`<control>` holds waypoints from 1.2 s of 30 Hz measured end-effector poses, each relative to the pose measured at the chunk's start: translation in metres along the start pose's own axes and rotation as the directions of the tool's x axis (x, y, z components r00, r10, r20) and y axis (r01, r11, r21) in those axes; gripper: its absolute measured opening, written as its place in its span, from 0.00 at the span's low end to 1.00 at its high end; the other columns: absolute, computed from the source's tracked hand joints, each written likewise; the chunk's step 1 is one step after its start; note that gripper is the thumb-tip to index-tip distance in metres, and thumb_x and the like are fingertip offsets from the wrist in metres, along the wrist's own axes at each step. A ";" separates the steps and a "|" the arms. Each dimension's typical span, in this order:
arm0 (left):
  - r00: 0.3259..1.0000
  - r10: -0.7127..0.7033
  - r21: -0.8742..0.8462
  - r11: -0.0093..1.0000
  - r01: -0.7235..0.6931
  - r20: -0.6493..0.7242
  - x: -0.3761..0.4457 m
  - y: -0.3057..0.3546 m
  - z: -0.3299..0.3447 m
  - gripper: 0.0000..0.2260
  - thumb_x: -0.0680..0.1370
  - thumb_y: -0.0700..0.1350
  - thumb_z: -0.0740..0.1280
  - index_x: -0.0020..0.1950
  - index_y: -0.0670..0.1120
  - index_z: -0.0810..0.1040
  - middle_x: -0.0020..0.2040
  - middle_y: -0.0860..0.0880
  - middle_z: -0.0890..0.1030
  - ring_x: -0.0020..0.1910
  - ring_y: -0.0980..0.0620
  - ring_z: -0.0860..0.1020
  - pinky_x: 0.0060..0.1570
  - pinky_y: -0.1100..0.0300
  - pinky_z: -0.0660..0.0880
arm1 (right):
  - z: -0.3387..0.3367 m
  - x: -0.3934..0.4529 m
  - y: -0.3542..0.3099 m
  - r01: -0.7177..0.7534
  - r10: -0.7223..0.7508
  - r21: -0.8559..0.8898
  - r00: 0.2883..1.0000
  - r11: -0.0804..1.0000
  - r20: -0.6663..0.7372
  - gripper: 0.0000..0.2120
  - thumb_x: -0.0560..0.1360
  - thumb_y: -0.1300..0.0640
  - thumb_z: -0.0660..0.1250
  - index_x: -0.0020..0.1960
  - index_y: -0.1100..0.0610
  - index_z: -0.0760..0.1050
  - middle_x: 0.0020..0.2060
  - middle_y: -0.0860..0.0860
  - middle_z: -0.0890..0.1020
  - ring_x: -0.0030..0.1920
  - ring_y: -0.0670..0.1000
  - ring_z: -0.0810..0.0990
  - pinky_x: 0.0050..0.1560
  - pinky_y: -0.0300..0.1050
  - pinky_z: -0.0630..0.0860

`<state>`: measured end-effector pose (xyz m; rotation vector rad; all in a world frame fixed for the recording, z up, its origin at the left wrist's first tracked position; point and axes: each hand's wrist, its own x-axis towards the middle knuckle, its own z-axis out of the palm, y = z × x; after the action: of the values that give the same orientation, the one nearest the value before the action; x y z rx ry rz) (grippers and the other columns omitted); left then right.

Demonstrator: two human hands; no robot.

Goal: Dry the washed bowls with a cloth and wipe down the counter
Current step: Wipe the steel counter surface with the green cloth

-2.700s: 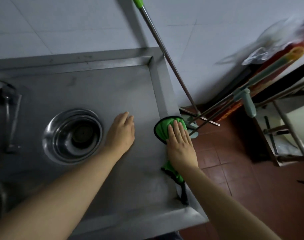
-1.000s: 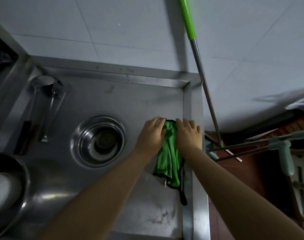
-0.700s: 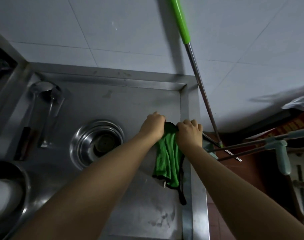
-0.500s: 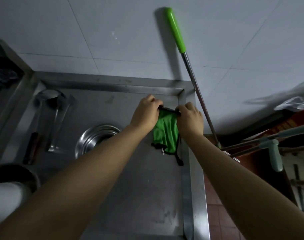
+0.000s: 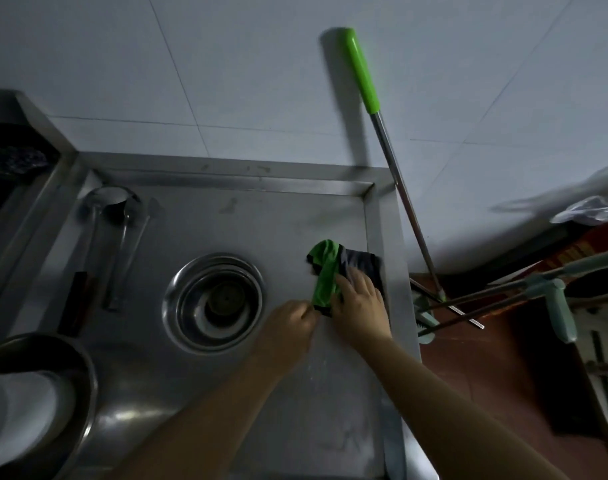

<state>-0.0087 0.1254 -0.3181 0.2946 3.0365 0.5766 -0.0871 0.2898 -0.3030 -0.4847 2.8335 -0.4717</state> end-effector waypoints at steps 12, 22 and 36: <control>0.980 0.019 0.026 1.000 -0.014 -0.198 -0.008 -0.020 0.023 0.10 0.82 0.44 0.60 0.56 0.45 0.80 0.58 0.47 0.79 0.58 0.44 0.77 0.61 0.51 0.72 | 0.033 0.145 0.003 -0.098 0.094 -0.124 0.995 0.988 -0.033 0.28 0.83 0.37 0.41 0.81 0.41 0.41 0.81 0.48 0.40 0.80 0.53 0.38 0.78 0.53 0.37; 0.968 -0.114 -0.001 0.993 0.117 -0.224 -0.027 -0.048 0.010 0.09 0.81 0.44 0.63 0.55 0.45 0.81 0.58 0.47 0.78 0.59 0.45 0.77 0.60 0.49 0.73 | 0.060 0.209 -0.076 -0.037 0.031 -0.080 0.997 0.996 -0.073 0.27 0.84 0.44 0.47 0.81 0.45 0.48 0.81 0.52 0.46 0.80 0.56 0.42 0.78 0.56 0.40; 0.961 -0.116 0.027 0.992 0.127 -0.251 -0.055 -0.058 -0.004 0.09 0.80 0.43 0.63 0.55 0.44 0.82 0.56 0.47 0.80 0.58 0.44 0.77 0.59 0.49 0.74 | 0.031 0.166 -0.001 -0.152 0.143 -0.111 0.986 0.982 -0.086 0.25 0.84 0.42 0.45 0.80 0.42 0.50 0.81 0.49 0.50 0.80 0.52 0.46 0.79 0.52 0.44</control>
<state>0.0347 0.0607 -0.3353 0.0368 3.2803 0.5818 -0.2303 0.2213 -0.3594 -0.2791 2.9564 -0.3037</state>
